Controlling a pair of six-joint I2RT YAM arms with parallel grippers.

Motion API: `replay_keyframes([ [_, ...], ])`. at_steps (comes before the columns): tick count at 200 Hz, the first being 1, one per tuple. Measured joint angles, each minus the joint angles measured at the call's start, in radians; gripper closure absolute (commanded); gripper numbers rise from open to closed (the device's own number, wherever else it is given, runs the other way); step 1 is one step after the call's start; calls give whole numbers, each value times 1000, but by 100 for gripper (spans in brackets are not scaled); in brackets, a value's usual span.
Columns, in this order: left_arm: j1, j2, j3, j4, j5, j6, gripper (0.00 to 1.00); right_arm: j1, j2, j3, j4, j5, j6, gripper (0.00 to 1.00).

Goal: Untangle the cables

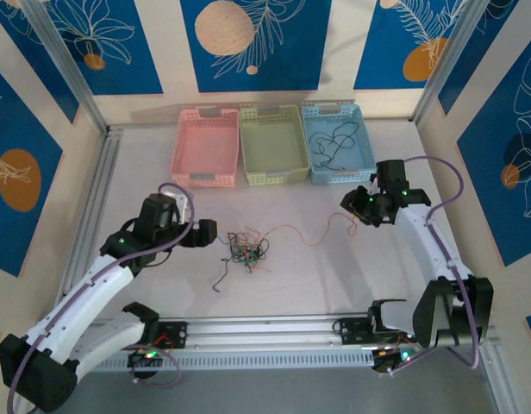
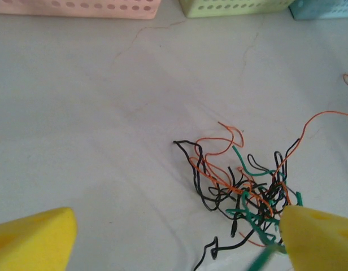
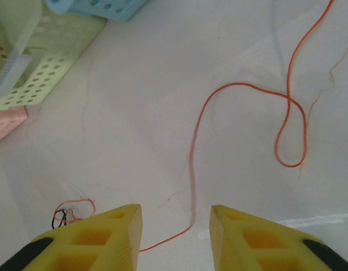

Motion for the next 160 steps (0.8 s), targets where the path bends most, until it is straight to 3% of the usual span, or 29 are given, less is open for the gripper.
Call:
replay_keyframes([
  [42, 0, -117, 3, -44, -46, -8, 0, 93, -121, 17, -47, -3, -28, 63],
  [95, 0, -257, 132, -184, -127, -8, 1, 442, -145, 16, 48, -73, -40, 63],
  [121, 0, -340, 132, -201, -38, -33, 9, 634, -45, 18, 122, -61, -39, 63],
  [160, 0, -375, 1, -168, 157, -119, 21, 806, 203, 47, 188, -7, -24, 64],
])
